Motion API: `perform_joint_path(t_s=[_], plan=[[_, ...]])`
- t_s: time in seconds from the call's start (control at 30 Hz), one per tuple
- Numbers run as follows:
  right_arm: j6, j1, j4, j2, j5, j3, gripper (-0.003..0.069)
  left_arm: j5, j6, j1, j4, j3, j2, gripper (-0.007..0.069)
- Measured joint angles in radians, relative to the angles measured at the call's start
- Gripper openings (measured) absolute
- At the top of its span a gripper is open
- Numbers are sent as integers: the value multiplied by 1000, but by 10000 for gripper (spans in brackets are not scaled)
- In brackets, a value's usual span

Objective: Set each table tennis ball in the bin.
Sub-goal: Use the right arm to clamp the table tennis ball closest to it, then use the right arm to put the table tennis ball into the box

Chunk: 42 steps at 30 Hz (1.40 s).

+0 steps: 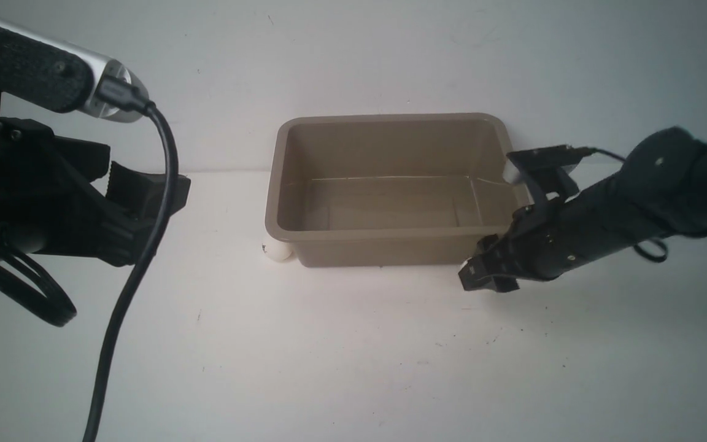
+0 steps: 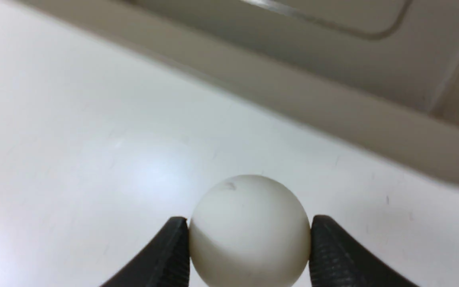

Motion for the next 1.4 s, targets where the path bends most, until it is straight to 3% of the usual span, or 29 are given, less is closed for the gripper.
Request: perform_joint_path(t_s=[0.23,0.4,0.57,0.83,1.13,1.4], plan=[[222,0,-261,-204,200,0,352,-4,0,0,0,0,0,535],[243,0,-268,-365,206,0,352,-36,0,0,0,0,0,535],[206,0,-212,-404,108,0,352,-54,0,0,0,0,0,535],[105,1,-144,-126,51,-187,352,-54,0,0,0,0,0,535],[98,1,-144,258,148,-663,352,-53,0,0,0,0,0,535],[119,1,-179,341,177,-767,352,-53,0,0,0,0,0,535]])
